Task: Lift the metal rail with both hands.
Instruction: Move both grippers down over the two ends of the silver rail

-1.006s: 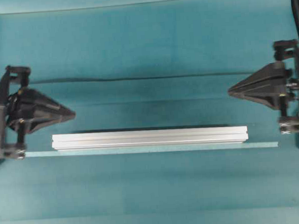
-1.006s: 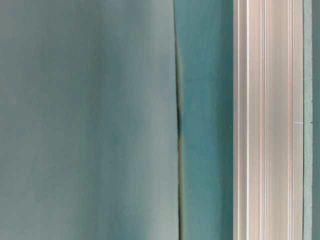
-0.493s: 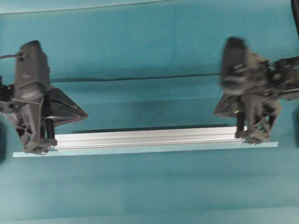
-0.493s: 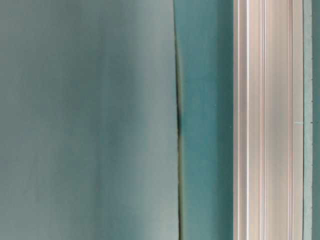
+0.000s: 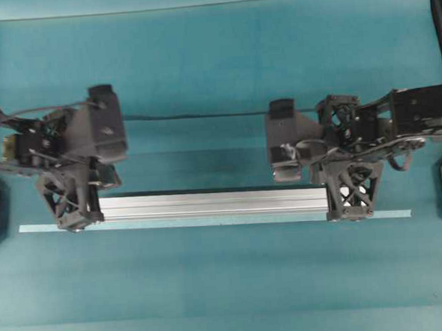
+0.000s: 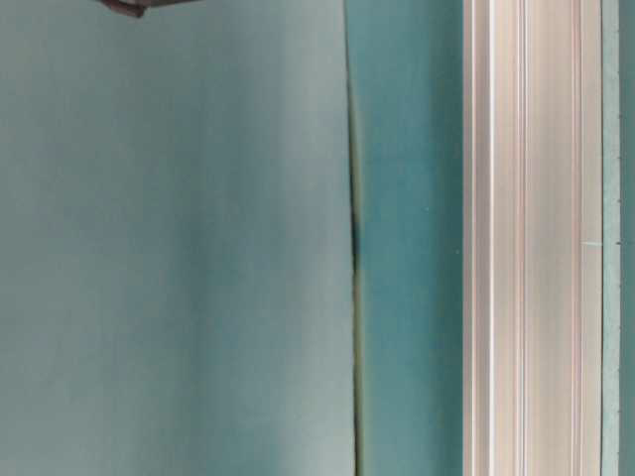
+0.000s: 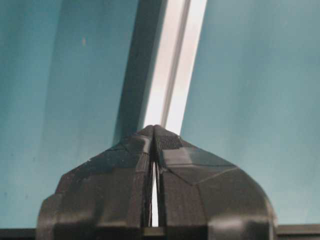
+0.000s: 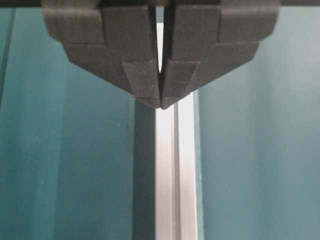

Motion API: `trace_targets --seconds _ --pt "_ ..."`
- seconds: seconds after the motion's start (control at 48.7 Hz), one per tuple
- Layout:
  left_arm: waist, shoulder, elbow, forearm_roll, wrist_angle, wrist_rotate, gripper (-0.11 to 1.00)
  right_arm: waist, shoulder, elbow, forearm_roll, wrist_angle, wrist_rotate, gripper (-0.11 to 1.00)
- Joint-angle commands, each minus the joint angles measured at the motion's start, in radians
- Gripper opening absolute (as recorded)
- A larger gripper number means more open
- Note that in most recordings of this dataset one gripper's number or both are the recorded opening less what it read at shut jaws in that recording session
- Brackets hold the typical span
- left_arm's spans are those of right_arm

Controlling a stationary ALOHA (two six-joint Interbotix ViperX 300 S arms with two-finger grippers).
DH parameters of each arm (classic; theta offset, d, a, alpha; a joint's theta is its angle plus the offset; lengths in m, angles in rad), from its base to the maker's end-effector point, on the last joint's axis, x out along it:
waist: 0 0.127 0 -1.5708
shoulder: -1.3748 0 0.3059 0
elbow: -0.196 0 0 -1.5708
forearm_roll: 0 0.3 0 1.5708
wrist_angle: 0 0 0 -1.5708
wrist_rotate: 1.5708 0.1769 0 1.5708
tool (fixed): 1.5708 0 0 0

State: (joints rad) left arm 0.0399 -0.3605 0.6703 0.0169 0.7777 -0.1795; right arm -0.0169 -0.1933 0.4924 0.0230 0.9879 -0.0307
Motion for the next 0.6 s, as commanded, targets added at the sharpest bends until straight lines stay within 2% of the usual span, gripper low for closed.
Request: trace_targets --seconds 0.0,0.308,0.452,0.575 --pt "0.002 0.02 -0.025 0.003 0.006 0.003 -0.02 0.005 0.026 -0.014 -0.002 0.008 -0.012 0.0" --pt "-0.002 0.077 -0.049 0.011 0.008 0.021 -0.02 0.009 0.048 -0.008 0.0 0.006 -0.028 0.0" --pt "-0.012 0.084 -0.051 0.011 -0.003 0.138 -0.02 0.009 0.054 -0.003 -0.002 -0.023 -0.031 0.0" --pt "-0.012 0.094 -0.052 0.011 -0.005 0.189 -0.02 0.011 0.066 0.005 -0.002 -0.06 -0.034 0.0"
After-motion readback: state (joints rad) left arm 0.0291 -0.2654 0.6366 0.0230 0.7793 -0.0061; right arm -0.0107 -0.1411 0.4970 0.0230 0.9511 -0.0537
